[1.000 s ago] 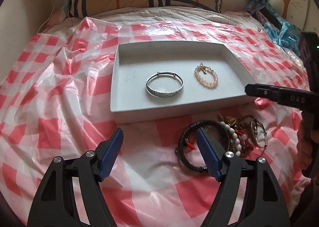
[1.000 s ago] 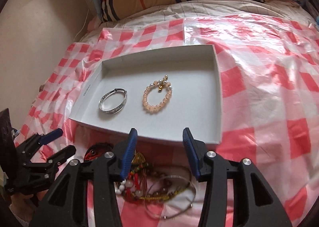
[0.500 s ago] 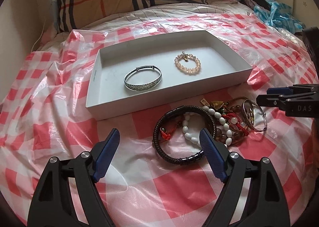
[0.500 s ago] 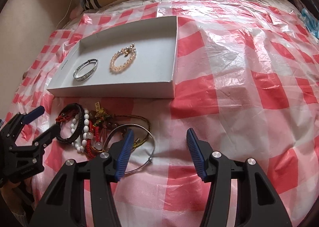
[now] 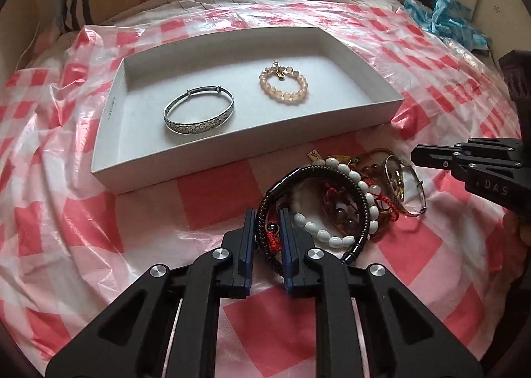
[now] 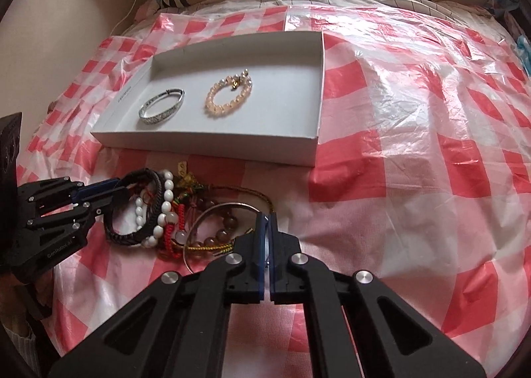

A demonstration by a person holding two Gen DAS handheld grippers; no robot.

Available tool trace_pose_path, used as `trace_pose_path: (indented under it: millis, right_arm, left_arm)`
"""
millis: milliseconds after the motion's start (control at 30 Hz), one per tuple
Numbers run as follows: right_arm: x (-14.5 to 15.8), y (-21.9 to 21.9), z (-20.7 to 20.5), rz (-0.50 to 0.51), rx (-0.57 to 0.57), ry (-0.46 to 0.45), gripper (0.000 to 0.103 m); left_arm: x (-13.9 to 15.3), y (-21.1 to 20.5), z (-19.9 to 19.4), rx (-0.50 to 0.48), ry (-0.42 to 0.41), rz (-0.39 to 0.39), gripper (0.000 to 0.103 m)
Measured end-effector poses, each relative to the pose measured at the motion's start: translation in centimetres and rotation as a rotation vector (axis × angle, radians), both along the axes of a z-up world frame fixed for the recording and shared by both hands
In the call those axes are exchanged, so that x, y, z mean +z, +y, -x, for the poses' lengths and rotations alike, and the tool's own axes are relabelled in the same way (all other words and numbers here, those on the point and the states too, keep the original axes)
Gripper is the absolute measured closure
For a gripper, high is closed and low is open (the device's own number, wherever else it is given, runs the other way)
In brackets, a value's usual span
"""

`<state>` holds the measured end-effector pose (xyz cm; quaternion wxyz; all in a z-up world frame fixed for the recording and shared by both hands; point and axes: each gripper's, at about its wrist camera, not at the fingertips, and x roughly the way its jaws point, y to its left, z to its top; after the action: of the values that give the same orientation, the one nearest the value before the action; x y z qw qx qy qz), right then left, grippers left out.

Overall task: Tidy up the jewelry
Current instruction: 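Grasp the black braided bracelet with the left tool while the right tool grasps the thin silver bangle, then lift the black bracelet with the left tool while the right tool lifts the thin bangle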

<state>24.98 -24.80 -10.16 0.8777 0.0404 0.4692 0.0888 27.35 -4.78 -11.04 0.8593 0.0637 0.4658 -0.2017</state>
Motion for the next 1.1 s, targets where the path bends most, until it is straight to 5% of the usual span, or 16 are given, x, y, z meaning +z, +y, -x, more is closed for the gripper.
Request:
trace_pose_path:
  millis: [267,300,333,400,500,567,633,667,767,800,833,933,1000,1033,1100]
  right_arm:
    - [0.2,-1.5,-0.2,-0.062,-0.027,0.014,0.1]
    - [0.0,-1.4,-0.3,-0.059,-0.023,0.02,0.094]
    - [0.0,-1.1,-0.2,-0.061,-0.009,0.022,0.063]
    - [0.3,-0.5,0.0,-0.072,0.021,0.012,0.029]
    - [0.2,0.6,0.2,-0.057,0.066,0.013,0.029]
    - [-0.3,1.4,0.1,-0.035,0.089,0.034,0.028]
    - [-0.6,2.2,0.0,-0.003,0.106,0.041,0.022]
    - [-0.8,2.6,0.0,0.007,0.116,0.046,0.021]
    - [-1.6,3.5,-0.2,0.074,0.136,0.057,0.021]
    - [-1.7,3.7,-0.3,0.067,0.148,0.066,0.028]
    - [-1.8,3.6,-0.3,0.056,0.152,0.07,0.038]
    - [-1.5,3.2,-0.1,0.041,0.141,0.057,0.042]
    - [-1.1,2.8,0.1,0.026,0.132,0.041,0.05]
    - [-1.0,2.7,0.1,0.015,0.129,0.039,0.068]
    - [-0.7,2.2,0.2,0.013,0.108,0.023,0.069]
  left_arm:
    - [0.6,1.4,0.0,0.013,-0.005,0.011,0.09]
    - [0.6,1.3,-0.1,0.012,-0.003,0.008,0.09]
    - [0.6,1.3,-0.2,0.009,0.0,0.002,0.09]
    - [0.3,1.2,-0.2,0.0,0.021,-0.01,0.09]
    - [-0.3,1.3,-0.2,0.001,0.037,-0.035,0.087]
    - [-0.1,1.4,-0.2,0.008,0.027,-0.024,0.073]
    - [0.5,1.5,-0.1,0.023,-0.014,-0.007,0.044]
    - [0.7,1.4,-0.2,0.029,-0.032,-0.004,0.042]
    - [0.0,1.0,-0.7,0.034,-0.026,-0.016,0.041]
    - [-0.5,0.7,-0.9,0.035,-0.013,-0.031,0.045]
    - [-0.9,0.5,-0.9,0.027,0.004,-0.038,0.065]
    - [-0.9,0.3,-0.7,0.003,0.032,0.0,0.089]
    - [-0.5,0.4,-0.4,-0.012,0.035,0.028,0.09]
    - [-0.2,0.5,-0.3,-0.012,0.031,0.036,0.09]
    - [0.3,0.7,-0.1,-0.012,0.021,0.053,0.09]
